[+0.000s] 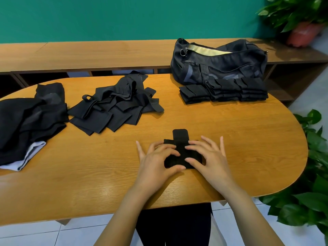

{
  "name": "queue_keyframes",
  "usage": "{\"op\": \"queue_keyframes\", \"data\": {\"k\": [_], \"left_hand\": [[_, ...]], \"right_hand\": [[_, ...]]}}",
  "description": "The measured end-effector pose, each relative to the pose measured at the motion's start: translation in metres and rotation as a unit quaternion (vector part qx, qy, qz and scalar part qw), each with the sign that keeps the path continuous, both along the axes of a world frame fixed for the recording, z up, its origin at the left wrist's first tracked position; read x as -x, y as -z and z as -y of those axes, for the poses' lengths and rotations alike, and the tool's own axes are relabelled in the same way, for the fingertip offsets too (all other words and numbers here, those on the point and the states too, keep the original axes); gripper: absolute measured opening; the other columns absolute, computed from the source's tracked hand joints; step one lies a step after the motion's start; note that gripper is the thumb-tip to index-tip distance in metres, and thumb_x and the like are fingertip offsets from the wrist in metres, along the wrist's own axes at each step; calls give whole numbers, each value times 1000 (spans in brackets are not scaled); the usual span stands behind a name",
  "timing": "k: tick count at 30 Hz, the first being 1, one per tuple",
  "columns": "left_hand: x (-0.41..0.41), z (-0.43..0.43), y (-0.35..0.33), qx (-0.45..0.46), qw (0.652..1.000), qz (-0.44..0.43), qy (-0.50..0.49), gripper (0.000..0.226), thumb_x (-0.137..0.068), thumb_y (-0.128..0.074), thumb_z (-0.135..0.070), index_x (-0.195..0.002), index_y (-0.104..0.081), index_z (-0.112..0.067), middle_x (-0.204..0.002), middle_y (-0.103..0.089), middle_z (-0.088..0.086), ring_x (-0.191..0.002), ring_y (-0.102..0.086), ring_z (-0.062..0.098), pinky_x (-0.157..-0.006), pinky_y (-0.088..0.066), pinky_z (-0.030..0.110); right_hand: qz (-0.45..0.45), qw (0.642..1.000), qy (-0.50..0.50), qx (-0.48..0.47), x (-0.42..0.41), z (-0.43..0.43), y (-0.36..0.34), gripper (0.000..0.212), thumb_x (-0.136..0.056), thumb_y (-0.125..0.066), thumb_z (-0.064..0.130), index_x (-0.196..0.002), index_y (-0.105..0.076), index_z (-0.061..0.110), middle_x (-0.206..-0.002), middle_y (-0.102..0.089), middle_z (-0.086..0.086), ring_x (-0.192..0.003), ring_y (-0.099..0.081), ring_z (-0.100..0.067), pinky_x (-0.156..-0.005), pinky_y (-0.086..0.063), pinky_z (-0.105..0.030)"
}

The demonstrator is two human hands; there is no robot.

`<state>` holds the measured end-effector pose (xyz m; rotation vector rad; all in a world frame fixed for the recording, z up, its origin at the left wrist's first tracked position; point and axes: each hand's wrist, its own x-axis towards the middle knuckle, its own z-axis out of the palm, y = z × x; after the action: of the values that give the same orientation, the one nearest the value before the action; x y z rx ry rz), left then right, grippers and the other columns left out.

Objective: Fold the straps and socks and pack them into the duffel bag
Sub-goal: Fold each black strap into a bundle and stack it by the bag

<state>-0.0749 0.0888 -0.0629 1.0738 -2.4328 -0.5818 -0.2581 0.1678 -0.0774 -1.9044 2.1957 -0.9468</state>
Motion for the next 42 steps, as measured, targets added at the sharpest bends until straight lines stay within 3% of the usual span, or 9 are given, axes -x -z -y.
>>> {"op": "queue_keyframes", "data": {"k": [3,12,17,24,29,37,42], "left_hand": [[-1,-3,4,-26,999,26,12,44,-76,-65,-62,-117,-58,-46,-134,-45,-29,-138,-19,2,-111,20,59],[0,-7,12,6,998,-52,-45,21,-88,-55,-49,-98,-69,-38,-115,-57,-26,-124,-36,2,-113,12,56],[-4,-6,14,7,999,-37,-14,45,-71,-59,-69,-104,-68,-39,-119,-56,-25,-126,-32,2,-113,13,60],[-2,-8,15,56,998,-11,-12,37,-81,-51,-63,-104,-67,-38,-117,-59,-20,-130,-37,14,-112,13,64],[-1,-7,15,57,998,-20,-14,44,-83,-44,-66,-105,-68,-37,-117,-59,-20,-131,-36,12,-112,15,61],[0,-7,14,53,998,-14,-27,40,-80,-54,-60,-110,-68,-36,-115,-58,-20,-128,-34,10,-112,11,64],[1,-5,14,46,997,-35,-46,34,-84,-51,-54,-100,-73,-34,-112,-58,-17,-124,-36,10,-113,7,65]], "right_hand": [[2,1000,2,8,-3,-9,5,44,-85,-41,66,-117,-63,45,-128,-49,31,-138,-30,-2,-118,15,-43],[-35,999,9,2,-14,-14,9,45,-81,-43,70,-108,-69,43,-134,-57,17,-139,-33,-13,-119,6,-54],[-51,998,30,15,-18,-11,10,40,-88,-42,61,-103,-72,39,-127,-62,16,-137,-37,-15,-118,4,-53],[-45,999,-4,-3,-10,-13,10,47,-82,-42,71,-111,-67,43,-132,-56,20,-141,-30,-13,-118,10,-52],[-85,996,4,5,-13,-10,8,41,-89,-40,58,-108,-70,37,-125,-62,15,-137,-37,-18,-118,2,-53],[-23,999,21,25,-19,-2,10,36,-93,-40,49,-96,-72,33,-118,-62,18,-135,-36,-14,-120,5,-46],[9,1000,21,22,-15,-3,9,39,-87,-44,60,-98,-72,36,-126,-54,24,-138,-28,-9,-120,7,-46]]}}
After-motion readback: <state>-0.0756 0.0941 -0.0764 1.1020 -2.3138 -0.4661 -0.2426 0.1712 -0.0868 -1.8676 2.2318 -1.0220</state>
